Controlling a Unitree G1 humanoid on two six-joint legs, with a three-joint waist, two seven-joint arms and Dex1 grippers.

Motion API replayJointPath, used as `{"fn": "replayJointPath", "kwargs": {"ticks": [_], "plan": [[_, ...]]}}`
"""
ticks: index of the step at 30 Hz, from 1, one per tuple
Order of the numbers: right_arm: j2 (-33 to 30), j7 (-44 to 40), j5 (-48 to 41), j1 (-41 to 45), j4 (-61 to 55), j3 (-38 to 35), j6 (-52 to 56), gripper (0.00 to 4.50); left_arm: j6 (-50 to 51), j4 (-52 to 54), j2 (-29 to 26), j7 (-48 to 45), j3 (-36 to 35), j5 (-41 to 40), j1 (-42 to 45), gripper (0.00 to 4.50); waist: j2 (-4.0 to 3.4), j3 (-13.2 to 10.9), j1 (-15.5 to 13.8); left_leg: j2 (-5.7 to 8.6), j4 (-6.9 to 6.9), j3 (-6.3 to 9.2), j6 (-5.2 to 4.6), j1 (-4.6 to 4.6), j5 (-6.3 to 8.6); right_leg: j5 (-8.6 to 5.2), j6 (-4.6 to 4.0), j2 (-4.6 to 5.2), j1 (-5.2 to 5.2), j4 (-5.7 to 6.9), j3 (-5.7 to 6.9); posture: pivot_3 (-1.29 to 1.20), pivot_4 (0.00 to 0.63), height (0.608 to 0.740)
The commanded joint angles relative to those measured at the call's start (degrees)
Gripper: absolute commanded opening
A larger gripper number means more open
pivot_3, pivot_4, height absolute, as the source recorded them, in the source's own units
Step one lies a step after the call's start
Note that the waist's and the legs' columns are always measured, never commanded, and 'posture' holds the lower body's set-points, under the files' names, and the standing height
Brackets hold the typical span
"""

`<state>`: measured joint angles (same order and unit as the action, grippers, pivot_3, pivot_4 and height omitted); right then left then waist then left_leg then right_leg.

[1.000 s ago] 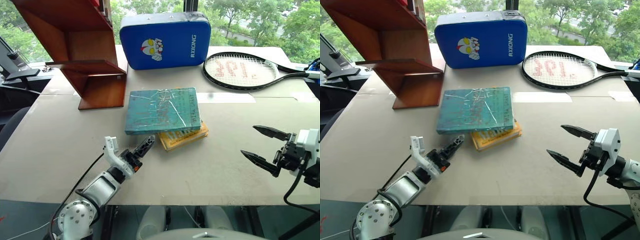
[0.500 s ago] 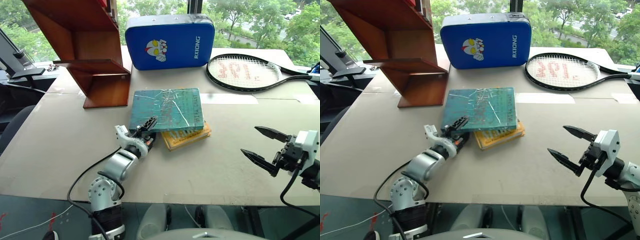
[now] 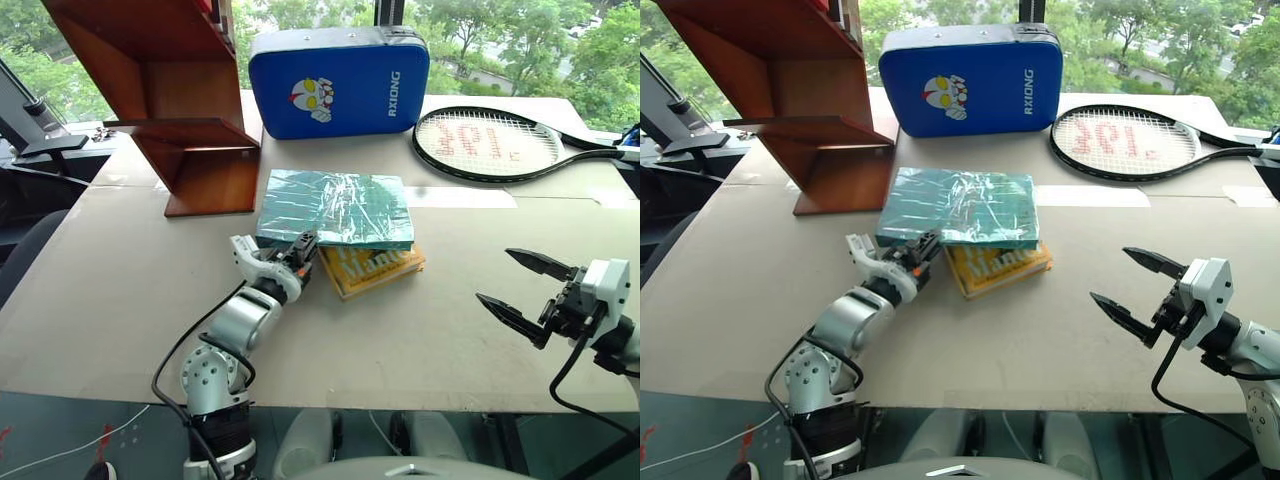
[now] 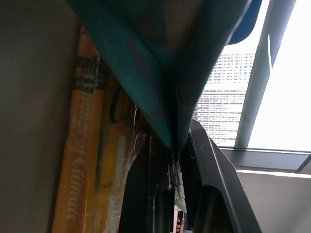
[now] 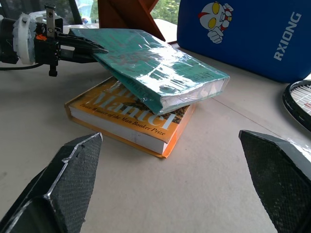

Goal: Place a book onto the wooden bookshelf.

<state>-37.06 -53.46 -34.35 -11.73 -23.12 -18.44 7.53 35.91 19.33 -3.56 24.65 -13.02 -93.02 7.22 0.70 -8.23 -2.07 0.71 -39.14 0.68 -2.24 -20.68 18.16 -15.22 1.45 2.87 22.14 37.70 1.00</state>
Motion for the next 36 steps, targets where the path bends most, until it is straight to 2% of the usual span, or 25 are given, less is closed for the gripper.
{"fn": "replayJointPath", "kwargs": {"ticks": [1,4,8,9,12,13,17,19,23,28,36], "plan": [[-1.06,-1.03,-5.78,1.76,-0.98,-3.11,2.45,4.5,0.92,8.3,-6.78,-4.58,1.1,4.99,7.81,0.03,0.16,-0.28,-0.08,0.0,0.0,0.02,0.01,0.0,0.0,0.0,0.0,-0.01,0.0,0.02,0.01,0.0,0.15,0.74],[-1.82,-1.18,-7.64,3.7,0.31,-4.18,3.83,4.5,0.74,9.67,-14.67,-12.69,4.35,16.15,18.84,0.03,0.24,-0.4,-0.39,0.05,-0.02,0.18,0.05,-0.09,-0.03,0.0,-0.02,-0.09,0.0,-0.03,0.12,0.0,0.15,0.74],[-2.44,-1.75,-8.19,7.12,2.69,-4.65,4.06,4.5,-0.69,7.27,-25.94,-22.72,11.14,35.76,35.23,0.03,0.23,-0.44,-0.08,0.2,-0.01,0.21,0.05,-0.19,-0.03,0.0,0.0,-0.13,0.0,-0.16,0.15,0.0,0.15,0.74],[-2.45,-1.8,-8.28,7.87,3.18,-4.71,4.03,4.5,-0.38,7.5,-28.48,-24.04,12.81,39.58,36.43,0.03,0.17,-0.4,0.08,0.22,0.09,0.21,0.05,-0.19,-0.03,0.01,0.0,-0.2,0.0,-0.26,0.13,0.0,0.15,0.74],[-2.31,-1.48,-8.94,10.58,4.85,-4.91,4.25,4.5,-4.92,9.47,-44.83,-33.48,23.15,62.86,37.45,0.03,0.11,-0.42,1.49,0.21,0.51,0.16,0.08,0.0,-0.04,-0.01,0.06,-0.06,0.02,-0.41,-0.03,0.0,0.15,0.74],[-2.24,-1.44,-9.26,11.53,5.37,-4.87,4.47,4.5,-7.27,9.2,-49.34,-35.08,24.16,69.18,37.7,0.03,0.08,-0.44,1.75,0.2,0.75,0.17,0.15,0.06,-0.09,-0.01,0.07,-0.09,0.07,-0.5,-0.07,0.0,0.15,0.74],[-2.12,-2.31,-9.51,14.95,7.77,-3.94,4.76,4.5,-10.62,9.02,-59.2,-38.54,25.47,85.46,39.62,0.03,0.15,-0.99,2.01,0.1,0.93,0.28,0.45,-0.23,-0.26,-0.02,0.05,-0.22,0.61,-0.28,-0.1,0.0,0.15,0.74],[-2.16,-2.98,-9.91,17.14,9.13,-3.55,5.04,4.5,-9.55,10.2,-62.57,-40.62,26.12,91.89,39.62,0.03,0.16,-1.06,1.84,0.09,0.92,0.38,0.49,-0.29,-0.28,-0.02,0.04,-0.23,0.62,-0.29,-0.03,0.0,0.15,0.74],[-2.06,-4.8,-11.22,22.08,11.44,-2.47,5.98,4.5,-6.5,13.3,-65.71,-43.41,23.31,99.06,35.3,0.03,0.15,-1.07,1.36,0.15,0.82,0.36,0.47,-0.36,-0.27,-0.01,0.06,-0.14,0.62,-0.29,-0.04,0.0,0.15,0.74],[-1.68,-7.37,-13.16,28.98,14.42,-0.28,8.85,4.5,-0.13,18.88,-66.92,-47.19,17.7,103.8,29.32,0.03,0.32,-1.23,1.25,0.14,0.74,0.46,0.45,-0.39,-0.27,-0.01,0.06,-0.15,0.62,-0.11,0.02,0.0,0.15,0.74],[2.38,-6.57,-15.19,37.33,19.29,0.65,11.8,4.5,11.9,23.84,-71.72,-55.35,16.94,111.34,28.33,0.03,0.5,-1.41,1.3,0.15,0.66,0.58,0.42,-0.51,-0.26,0.0,0.06,-0.14,0.63,-0.07,0.17,0.0,0.15,0.74]]}}
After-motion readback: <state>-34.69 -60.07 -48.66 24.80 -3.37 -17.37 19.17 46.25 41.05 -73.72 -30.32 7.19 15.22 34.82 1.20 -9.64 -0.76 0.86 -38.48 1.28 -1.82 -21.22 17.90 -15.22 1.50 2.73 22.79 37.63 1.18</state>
